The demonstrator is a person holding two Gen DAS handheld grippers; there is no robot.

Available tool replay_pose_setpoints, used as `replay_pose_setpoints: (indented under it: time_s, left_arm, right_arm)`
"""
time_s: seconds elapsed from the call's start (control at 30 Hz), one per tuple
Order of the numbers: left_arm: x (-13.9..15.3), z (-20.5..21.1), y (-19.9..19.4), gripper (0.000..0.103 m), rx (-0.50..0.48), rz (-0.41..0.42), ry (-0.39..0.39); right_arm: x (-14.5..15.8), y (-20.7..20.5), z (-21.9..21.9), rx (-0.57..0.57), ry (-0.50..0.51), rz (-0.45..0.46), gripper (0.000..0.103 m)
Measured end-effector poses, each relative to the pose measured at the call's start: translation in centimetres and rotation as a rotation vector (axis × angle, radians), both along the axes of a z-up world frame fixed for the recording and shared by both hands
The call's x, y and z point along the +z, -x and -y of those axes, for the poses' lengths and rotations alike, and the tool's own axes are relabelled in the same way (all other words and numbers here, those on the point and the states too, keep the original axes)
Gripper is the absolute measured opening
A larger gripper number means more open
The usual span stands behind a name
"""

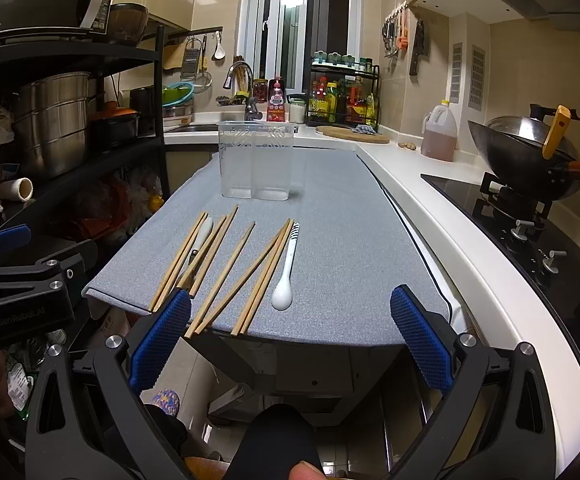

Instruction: Organize utensils

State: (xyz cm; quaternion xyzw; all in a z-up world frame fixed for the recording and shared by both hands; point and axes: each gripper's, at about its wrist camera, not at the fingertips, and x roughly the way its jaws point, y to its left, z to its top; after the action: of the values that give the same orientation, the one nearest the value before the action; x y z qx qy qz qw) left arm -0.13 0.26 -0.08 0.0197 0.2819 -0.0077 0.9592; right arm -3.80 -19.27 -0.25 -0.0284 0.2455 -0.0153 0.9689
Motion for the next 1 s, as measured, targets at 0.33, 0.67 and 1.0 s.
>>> replay_pose_setpoints:
  time_s: [0.33, 0.67, 1.0]
  left_arm:
    - [-0.02, 0.0, 0.03, 0.095, 0.001, 0.0, -0.001]
    - [0.0, 0.03, 0.01, 0.095, 0.002, 0.0, -0.002]
    - [0.0, 0.08, 0.02, 0.095, 0.002, 0.001, -0.003]
  right_arm:
    - [-0.15, -0.11, -0.15, 0.0, 0.001, 0.001, 0.098]
    - [0.0, 0.13, 0.01, 0.0, 0.003, 0.003, 0.098]
    - [0.14, 0.24, 0.07, 0.0, 0.003, 0.004, 0.098]
